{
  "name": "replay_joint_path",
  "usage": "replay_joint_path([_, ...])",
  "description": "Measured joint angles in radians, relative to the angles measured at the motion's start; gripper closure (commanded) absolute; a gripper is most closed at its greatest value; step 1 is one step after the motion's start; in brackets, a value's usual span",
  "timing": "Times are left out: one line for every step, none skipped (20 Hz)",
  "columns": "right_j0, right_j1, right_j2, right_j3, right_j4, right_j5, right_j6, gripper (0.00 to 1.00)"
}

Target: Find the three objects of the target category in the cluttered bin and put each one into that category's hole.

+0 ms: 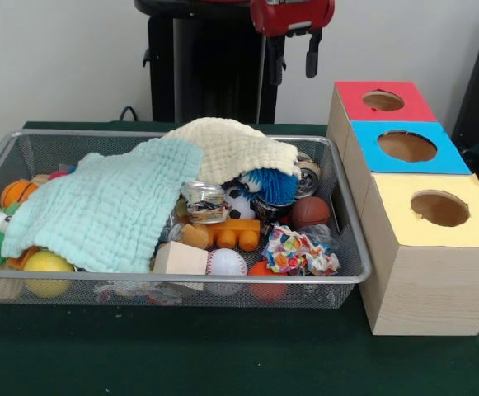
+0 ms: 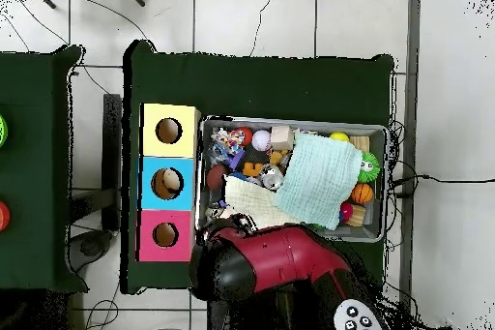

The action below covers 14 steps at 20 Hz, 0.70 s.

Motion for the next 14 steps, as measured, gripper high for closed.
replay_joint_path([0.013, 0.0, -0.018, 0.0, 0.002, 0.0, 0.003, 0.0])
replay_joint_path([0.026, -0.001, -0.032, 0.0, 0.004, 0.0, 0.006, 0.0])
replay_joint_path([0.035, -0.002, -0.043, 0.0, 0.006, 0.0, 0.008, 0.0])
replay_joint_path([0.045, -0.003, -0.056, 0.001, 0.008, 0.0, 0.01, 0.0])
replay_joint_path([0.056, -0.008, -0.074, 0.001, 0.013, 0.0, 0.013, 0.0])
replay_joint_path([0.06, -0.01, -0.08, 0.002, 0.016, 0.0, 0.013, 0.0])
replay_joint_path([0.063, -0.019, -0.097, 0.002, 0.026, 0.0, 0.013, 0.0])
replay_joint_path([0.061, -0.022, -0.103, 0.002, 0.032, 0.0, 0.013, 0.0])
replay_joint_path([0.059, -0.023, -0.106, 0.002, 0.037, 0.0, 0.013, 0.0])
replay_joint_path([0.055, -0.024, -0.109, 0.002, 0.041, 0.0, 0.013, 0.0])
replay_joint_path([0.042, -0.024, -0.115, 0.001, 0.054, 0.0, 0.013, 0.0])
replay_joint_path([0.024, -0.024, -0.117, 0.0, 0.063, 0.0, 0.013, 0.0])
replay_joint_path([0.011, -0.024, -0.117, -0.001, 0.069, 0.0, 0.013, 0.0])
replay_joint_path([-0.001, -0.024, -0.117, -0.002, 0.073, 0.0, 0.013, 0.0])
